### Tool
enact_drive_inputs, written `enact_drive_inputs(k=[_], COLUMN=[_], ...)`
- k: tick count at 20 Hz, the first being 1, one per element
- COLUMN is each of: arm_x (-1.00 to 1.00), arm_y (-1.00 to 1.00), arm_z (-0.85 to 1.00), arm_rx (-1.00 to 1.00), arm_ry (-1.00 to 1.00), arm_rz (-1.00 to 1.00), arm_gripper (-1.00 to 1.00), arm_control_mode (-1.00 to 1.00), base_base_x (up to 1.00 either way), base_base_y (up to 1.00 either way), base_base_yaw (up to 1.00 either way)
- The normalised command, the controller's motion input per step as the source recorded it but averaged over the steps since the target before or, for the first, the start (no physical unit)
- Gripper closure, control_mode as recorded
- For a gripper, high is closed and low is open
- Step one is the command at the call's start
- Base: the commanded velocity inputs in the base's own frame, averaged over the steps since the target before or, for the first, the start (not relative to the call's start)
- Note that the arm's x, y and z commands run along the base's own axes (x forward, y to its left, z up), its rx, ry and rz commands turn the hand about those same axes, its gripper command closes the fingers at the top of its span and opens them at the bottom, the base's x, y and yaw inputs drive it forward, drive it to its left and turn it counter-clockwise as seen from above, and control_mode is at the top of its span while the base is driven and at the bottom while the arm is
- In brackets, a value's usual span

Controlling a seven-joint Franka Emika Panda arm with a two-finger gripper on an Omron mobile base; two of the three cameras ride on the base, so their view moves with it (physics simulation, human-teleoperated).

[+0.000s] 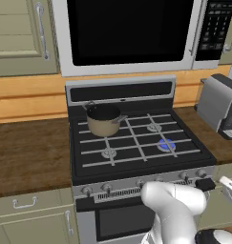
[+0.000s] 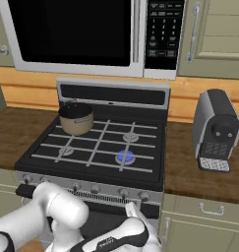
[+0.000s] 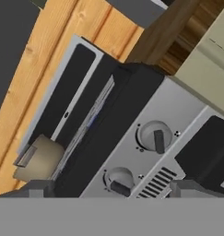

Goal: Turn off the front right burner of the stove.

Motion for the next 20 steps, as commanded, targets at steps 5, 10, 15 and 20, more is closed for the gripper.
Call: enact_drive_inputs(k=[5, 10, 15, 20], arm_x=[0.35, 0.42, 0.28, 0.19], arm_y=[0.0, 0.01, 0.02, 0.0], arm_z=[-0.08, -0.13, -0.33, -0.27], arm_rx=[0.0, 0.0, 0.0, 0.0], arm_ry=[-0.05, -0.02, -0.14, -0.17], arm_rz=[0.0, 0.0, 0.0, 0.0], arm_gripper=[-1.0, -1.0, -1.0, -1.0], arm_control_mode=[-1.0, -1.0, -1.0, -1.0], base_base_x=[0.0, 0.0, 0.0, 0.0], base_base_y=[0.0, 0.0, 0.0, 0.0], base_base_yaw=[0.0, 0.0, 0.0, 0.0])
